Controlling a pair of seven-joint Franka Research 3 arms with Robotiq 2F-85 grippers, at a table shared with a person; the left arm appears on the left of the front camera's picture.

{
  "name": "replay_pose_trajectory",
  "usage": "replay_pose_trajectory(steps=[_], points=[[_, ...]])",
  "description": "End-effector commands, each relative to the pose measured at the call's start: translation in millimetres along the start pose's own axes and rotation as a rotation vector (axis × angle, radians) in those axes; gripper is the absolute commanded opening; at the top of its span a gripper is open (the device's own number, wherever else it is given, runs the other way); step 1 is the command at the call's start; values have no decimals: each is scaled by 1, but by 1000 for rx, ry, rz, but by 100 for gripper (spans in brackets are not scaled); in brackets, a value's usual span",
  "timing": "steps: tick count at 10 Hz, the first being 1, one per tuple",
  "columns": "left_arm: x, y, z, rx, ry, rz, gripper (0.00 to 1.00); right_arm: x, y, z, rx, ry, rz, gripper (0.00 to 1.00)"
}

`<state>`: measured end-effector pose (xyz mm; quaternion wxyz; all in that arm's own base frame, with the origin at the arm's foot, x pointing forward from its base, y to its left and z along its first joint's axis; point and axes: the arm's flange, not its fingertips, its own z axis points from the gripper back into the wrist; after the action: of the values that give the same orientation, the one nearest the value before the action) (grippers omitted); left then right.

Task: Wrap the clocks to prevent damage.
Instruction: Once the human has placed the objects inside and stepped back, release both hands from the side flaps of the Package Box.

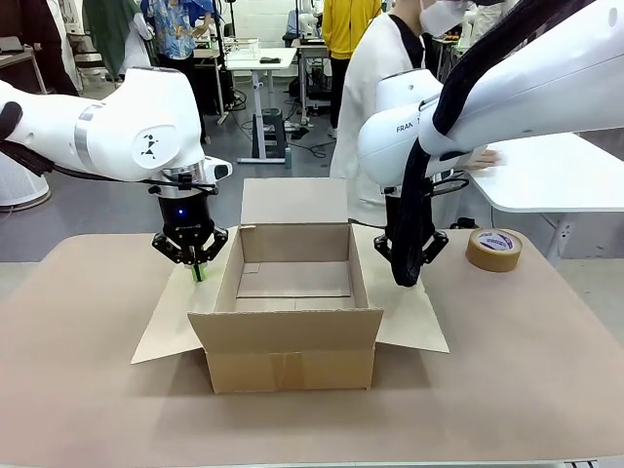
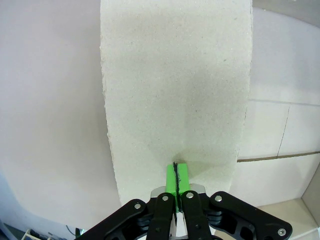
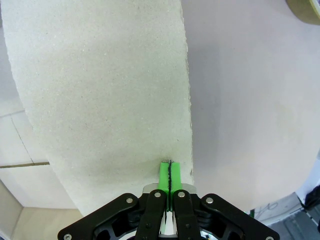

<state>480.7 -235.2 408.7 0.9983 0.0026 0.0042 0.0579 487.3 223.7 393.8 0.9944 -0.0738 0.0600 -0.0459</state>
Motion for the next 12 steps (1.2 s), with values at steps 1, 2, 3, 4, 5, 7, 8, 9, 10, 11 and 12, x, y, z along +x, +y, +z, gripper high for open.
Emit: replay_pose_trajectory(steps=[1, 2, 3, 4, 5, 7, 8, 9, 10, 11, 12], points=[[0, 0, -1, 0, 0, 0, 0, -1, -1, 0, 4, -7, -1, 1], [0, 0, -1, 0, 0, 0, 0, -1, -1, 0, 4, -7, -1, 1], [0, 0, -1, 0, 0, 0, 0, -1, -1, 0, 4, -7, -1, 1], [0, 0, -1, 0, 0, 0, 0, -1, -1, 0, 4, -7, -1, 1], [0, 0, -1, 0, 0, 0, 0, -1, -1, 0, 4, -7, -1, 1], [0, 0, -1, 0, 0, 0, 0, -1, -1, 0, 4, -7, -1, 1], [0, 0, -1, 0, 0, 0, 0, -1, -1, 0, 4, -7, -1, 1], [0, 0, -1, 0, 0, 0, 0, -1, -1, 0, 4, -7, -1, 1], [0, 0, -1, 0, 0, 0, 0, -1, -1, 0, 4, -7, -1, 1], [0, 0, -1, 0, 0, 0, 0, -1, -1, 0, 4, -7, -1, 1], [0, 0, -1, 0, 0, 0, 0, -1, -1, 0, 4, -7, -1, 1]])
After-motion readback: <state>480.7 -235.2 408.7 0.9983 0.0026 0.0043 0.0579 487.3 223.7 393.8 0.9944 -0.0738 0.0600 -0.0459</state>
